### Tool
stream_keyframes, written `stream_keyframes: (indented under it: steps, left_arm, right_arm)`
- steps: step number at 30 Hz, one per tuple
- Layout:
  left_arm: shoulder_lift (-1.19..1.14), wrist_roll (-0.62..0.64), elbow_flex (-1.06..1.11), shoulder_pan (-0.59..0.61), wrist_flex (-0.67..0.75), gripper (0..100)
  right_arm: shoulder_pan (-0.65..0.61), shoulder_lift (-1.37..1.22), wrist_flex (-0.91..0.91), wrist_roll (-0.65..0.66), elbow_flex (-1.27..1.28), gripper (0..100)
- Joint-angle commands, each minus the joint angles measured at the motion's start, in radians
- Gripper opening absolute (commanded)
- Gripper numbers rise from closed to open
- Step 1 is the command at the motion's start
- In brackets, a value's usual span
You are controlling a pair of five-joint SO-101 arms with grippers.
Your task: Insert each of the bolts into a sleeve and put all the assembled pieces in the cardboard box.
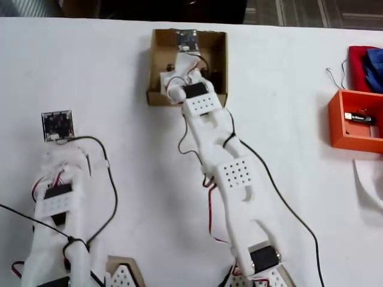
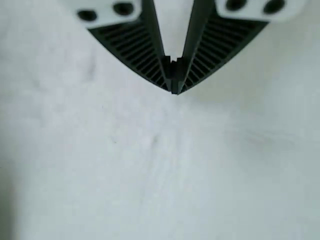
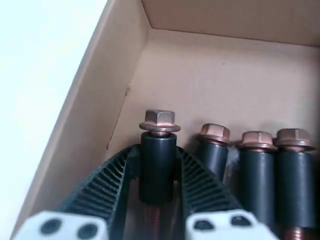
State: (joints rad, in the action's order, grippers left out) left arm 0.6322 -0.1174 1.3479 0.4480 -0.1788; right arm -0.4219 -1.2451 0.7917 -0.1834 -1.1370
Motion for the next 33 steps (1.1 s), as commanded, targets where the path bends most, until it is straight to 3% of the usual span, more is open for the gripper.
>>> stream_keyframes:
  steps: [1,12,19,28,33]
  left_arm:
    - [0.015,0.002,-0.004,-0.012,0.012,3]
    - [0.015,0.002,-0.004,-0.012,0.012,3]
    - [0.015,0.002,-0.004,-0.012,0.012,3]
    - [0.015,0.002,-0.004,-0.012,0.012,3]
    - [0.015,0.005,-0.004,-0.008,0.012,3]
  right_arm:
    - [-0.012,0.004,0.018,-0.009,-0.011,2.0]
    - [-0.012,0.002,0.016,-0.008,-0.012,2.5]
    - [-0.012,0.002,0.018,-0.008,-0.012,18.3]
    - [-0.002,0.021,0.010,-0.008,-0.032,18.3]
    - [0.047,0.108,0.082,-0.008,-0.227,18.3]
